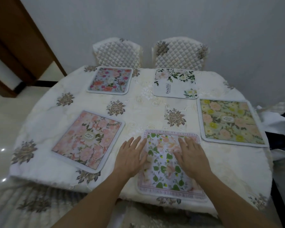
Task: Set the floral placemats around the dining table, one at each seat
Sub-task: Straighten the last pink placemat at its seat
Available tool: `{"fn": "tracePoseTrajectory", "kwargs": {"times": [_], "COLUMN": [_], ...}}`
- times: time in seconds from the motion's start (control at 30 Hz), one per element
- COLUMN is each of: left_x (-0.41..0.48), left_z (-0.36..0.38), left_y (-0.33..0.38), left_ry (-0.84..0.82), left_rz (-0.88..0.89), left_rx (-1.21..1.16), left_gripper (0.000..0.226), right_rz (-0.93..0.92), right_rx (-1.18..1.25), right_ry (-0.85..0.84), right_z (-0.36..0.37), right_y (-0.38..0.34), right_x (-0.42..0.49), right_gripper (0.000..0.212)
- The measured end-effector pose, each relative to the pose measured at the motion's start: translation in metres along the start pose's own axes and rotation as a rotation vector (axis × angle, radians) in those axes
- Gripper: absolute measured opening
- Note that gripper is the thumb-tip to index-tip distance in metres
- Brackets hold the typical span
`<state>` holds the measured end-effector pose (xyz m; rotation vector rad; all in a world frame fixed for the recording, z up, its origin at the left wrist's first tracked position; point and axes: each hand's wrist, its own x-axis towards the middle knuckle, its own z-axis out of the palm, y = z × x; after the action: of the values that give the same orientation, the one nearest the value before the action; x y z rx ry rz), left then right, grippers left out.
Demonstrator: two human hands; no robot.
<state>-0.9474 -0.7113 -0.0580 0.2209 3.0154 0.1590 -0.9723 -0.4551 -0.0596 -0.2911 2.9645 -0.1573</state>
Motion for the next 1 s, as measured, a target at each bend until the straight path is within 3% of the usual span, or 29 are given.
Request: {"fn": "tracePoseTrajectory", "kwargs": {"times": [0.17,0.57,0.77,1.0], "left_x": [-0.038,-0.129,-0.139,-0.118], "left_z": [-0.017,-0.049,-0.047,-0.032], "left_y": [-0.031,-0.145,-0.215,-0.323], "left_ry": [0.076,0.186,0.120,0.127], "left_rz": [-0.095,-0.369,-0.343,-0.267], "left_rx": [0.002,0.057,0.050,-0.052], "left_gripper": [0.063,0.059,0.058,0.058], "right_rz": [-0.122,-0.410,-0.415,-0.300], "right_rx": [0.020,0.002,-0.016,-0.064], "right_ry": [-0.027,-0.008,0.025,0.032], "right_z": [-0.006,-0.010,0.003,0.025], "right_y": [-0.047,-0.199,-0.260,-0.335], "right_x": [0.011,0.023,0.037,0.058], "right_gripper": [0.066,0.062,0.063,0.052]}}
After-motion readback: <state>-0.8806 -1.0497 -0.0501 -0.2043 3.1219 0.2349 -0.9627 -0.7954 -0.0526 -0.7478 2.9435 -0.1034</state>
